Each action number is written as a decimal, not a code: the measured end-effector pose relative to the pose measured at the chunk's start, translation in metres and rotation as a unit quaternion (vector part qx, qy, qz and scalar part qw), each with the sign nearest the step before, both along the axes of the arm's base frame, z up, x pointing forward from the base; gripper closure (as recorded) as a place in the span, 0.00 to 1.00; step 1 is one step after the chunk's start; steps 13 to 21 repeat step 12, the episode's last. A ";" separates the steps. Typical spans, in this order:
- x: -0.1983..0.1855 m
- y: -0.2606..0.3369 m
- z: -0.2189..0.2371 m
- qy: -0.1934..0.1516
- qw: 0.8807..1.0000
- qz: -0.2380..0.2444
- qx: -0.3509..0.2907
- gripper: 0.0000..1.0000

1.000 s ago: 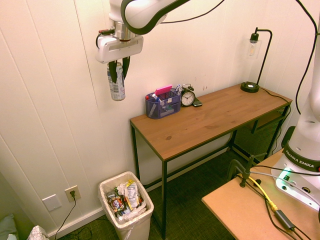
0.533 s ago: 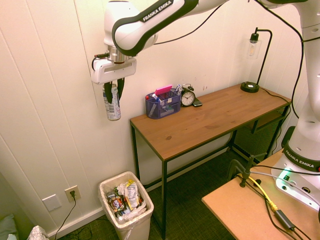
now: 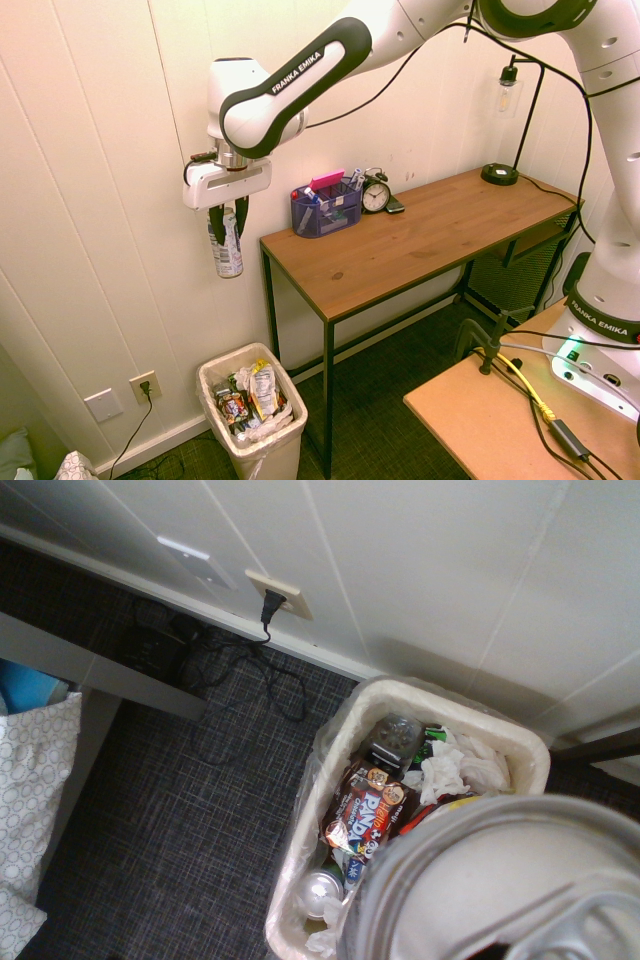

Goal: Throw the can in the trash bin

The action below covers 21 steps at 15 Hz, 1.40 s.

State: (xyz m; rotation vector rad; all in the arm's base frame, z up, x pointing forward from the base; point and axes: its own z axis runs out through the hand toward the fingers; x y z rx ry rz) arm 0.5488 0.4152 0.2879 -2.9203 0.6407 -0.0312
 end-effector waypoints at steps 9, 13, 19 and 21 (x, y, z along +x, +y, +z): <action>-0.001 -0.017 0.008 -0.004 1.000 -0.009 -0.007 0.00; 0.008 -0.069 0.019 -0.014 0.998 -0.057 0.001 0.00; 0.008 -0.069 0.019 -0.014 0.998 -0.057 0.001 0.00; 0.008 -0.069 0.019 -0.014 0.998 -0.057 0.001 0.00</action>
